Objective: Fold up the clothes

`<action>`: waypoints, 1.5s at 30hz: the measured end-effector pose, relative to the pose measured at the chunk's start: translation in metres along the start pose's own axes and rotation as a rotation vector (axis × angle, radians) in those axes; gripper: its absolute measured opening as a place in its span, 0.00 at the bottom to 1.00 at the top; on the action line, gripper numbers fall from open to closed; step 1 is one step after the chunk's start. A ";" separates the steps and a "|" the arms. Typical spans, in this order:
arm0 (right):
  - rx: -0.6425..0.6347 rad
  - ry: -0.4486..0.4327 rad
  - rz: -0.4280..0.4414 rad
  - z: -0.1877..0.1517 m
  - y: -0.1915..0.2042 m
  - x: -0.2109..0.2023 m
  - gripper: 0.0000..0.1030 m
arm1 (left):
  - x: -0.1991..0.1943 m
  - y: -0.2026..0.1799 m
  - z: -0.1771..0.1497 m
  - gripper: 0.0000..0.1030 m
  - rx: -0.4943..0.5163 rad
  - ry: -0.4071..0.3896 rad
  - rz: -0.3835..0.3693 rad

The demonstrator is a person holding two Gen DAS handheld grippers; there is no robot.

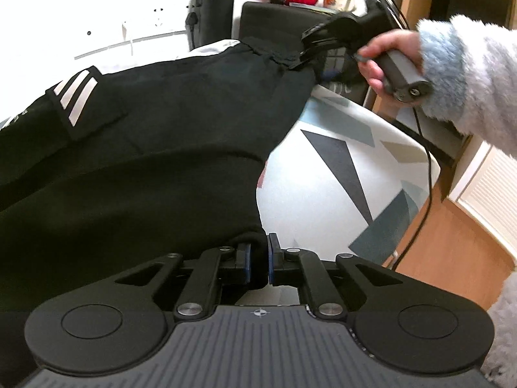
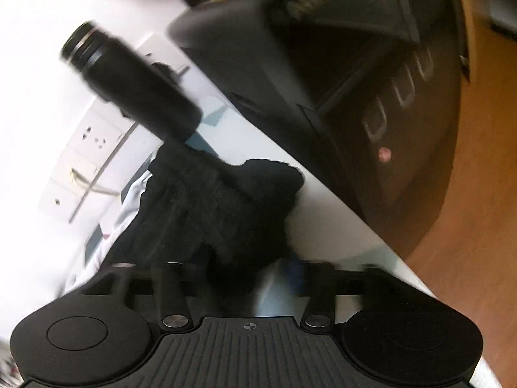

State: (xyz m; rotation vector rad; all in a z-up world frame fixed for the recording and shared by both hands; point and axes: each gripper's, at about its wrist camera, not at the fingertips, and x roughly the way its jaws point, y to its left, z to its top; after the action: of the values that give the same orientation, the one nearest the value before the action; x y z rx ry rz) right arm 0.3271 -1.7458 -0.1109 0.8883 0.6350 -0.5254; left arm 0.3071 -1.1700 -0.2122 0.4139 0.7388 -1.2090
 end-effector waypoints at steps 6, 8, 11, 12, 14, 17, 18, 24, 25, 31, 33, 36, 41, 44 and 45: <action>0.013 -0.059 -0.059 0.018 -0.001 0.002 0.19 | -0.003 -0.016 -0.006 0.08 0.067 0.018 -0.065; 0.008 -0.047 -0.079 0.015 -0.006 -0.003 0.19 | -0.004 -0.018 -0.008 0.09 0.064 0.025 -0.093; -0.006 -0.021 -0.115 0.013 -0.010 -0.008 0.31 | -0.009 0.000 -0.006 0.10 -0.037 0.057 -0.187; -0.014 -0.017 -0.138 0.013 -0.008 -0.009 0.43 | -0.013 0.006 -0.004 0.11 -0.062 0.052 -0.204; -0.051 -0.030 -0.174 0.014 0.000 -0.017 0.51 | -0.024 0.017 0.000 0.14 -0.103 0.023 -0.218; -0.185 -0.121 -0.190 0.008 0.025 -0.045 0.58 | -0.039 0.034 0.007 0.32 -0.165 -0.020 -0.239; -0.250 -0.149 -0.187 0.004 0.037 -0.051 0.58 | -0.044 0.040 0.009 0.38 -0.185 -0.034 -0.246; -0.698 -0.049 0.047 -0.040 0.136 -0.022 0.67 | -0.042 0.058 0.020 0.62 -0.260 -0.047 -0.212; -0.769 0.000 0.095 -0.053 0.154 -0.009 0.67 | -0.035 0.057 0.021 0.61 -0.251 -0.031 -0.194; -0.984 0.185 0.177 -0.119 0.223 0.058 0.69 | -0.011 0.051 0.007 0.61 -0.253 0.038 -0.160; -0.978 0.209 0.125 -0.117 0.234 0.085 0.69 | -0.012 0.054 0.002 0.61 -0.275 0.031 -0.175; -0.898 0.183 0.032 -0.099 0.240 0.120 0.63 | -0.015 0.060 -0.004 0.61 -0.317 0.027 -0.205; -0.821 0.138 -0.054 -0.078 0.253 0.150 0.63 | -0.019 0.061 -0.008 0.61 -0.342 0.024 -0.217; -0.810 0.124 -0.053 -0.077 0.252 0.152 0.63 | -0.019 0.058 -0.004 0.62 -0.311 0.034 -0.208; -0.785 0.116 -0.047 -0.075 0.250 0.152 0.64 | -0.020 0.058 -0.002 0.62 -0.304 0.039 -0.201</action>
State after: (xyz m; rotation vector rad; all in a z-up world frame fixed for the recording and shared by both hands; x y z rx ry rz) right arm 0.5757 -1.5750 -0.1176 0.1618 0.8817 -0.2256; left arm 0.3581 -1.1358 -0.2051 0.1139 0.9994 -1.2528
